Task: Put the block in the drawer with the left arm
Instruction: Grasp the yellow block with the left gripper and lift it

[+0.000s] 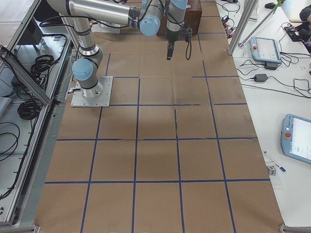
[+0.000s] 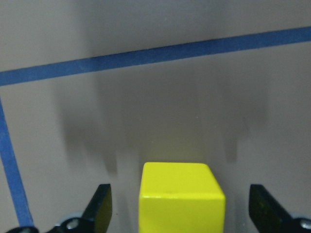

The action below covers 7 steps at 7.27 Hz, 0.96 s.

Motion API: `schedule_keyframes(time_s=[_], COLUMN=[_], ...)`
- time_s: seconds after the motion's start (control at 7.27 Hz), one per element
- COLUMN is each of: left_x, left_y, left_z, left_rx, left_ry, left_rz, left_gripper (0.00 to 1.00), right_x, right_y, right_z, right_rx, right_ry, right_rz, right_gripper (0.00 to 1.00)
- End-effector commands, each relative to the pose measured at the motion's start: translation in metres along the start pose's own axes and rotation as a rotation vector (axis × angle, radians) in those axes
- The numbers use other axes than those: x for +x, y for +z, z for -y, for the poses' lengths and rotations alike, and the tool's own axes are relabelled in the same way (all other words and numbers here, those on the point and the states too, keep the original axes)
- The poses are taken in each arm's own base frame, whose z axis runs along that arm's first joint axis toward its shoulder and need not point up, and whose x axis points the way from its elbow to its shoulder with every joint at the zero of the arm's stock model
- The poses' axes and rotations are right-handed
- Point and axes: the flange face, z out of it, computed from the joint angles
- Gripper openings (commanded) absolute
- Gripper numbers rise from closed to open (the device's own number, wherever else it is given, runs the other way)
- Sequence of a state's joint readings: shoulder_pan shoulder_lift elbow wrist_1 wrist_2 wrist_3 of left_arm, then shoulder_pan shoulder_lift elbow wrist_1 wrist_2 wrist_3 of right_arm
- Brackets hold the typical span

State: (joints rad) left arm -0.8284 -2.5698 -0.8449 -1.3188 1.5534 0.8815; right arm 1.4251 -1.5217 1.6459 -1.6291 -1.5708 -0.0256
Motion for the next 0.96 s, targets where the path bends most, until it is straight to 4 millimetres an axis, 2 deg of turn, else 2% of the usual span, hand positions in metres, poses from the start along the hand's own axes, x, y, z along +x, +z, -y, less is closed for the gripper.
schedule_keyframes(time_s=[0.0,0.14,0.28,0.41,0.55,0.69,0.83], left_x=[-0.002,-0.002,-0.003,-0.003,-0.002,0.003,0.017], left_y=[0.018,0.013,0.004,0.005,0.003,-0.025,-0.077], left_z=[0.002,0.002,-0.001,-0.001,0.0,-0.001,-0.013], left_rx=[-0.008,-0.005,-0.011,-0.011,-0.011,-0.001,-0.022], left_ry=[0.002,0.003,0.005,0.002,0.001,0.001,0.005], left_rz=[-0.016,-0.008,0.006,0.004,0.004,0.016,-0.006], left_gripper=[0.94,0.61,0.04,0.0,0.0,0.0,0.0], right_x=[0.0,0.0,0.0,0.0,0.0,0.0,0.0], right_y=[0.0,0.001,-0.001,0.0,-0.001,0.0,0.0], right_z=[0.0,0.0,0.0,0.0,0.0,0.0,0.0], right_rx=[0.0,-0.002,0.001,0.0,0.001,0.0,0.0], right_ry=[0.001,-0.001,-0.001,0.001,-0.001,-0.001,-0.001], right_rz=[0.0,0.0,0.0,0.0,0.0,0.0,0.0], right_gripper=[1.0,1.0,1.0,1.0,1.0,1.0,1.0])
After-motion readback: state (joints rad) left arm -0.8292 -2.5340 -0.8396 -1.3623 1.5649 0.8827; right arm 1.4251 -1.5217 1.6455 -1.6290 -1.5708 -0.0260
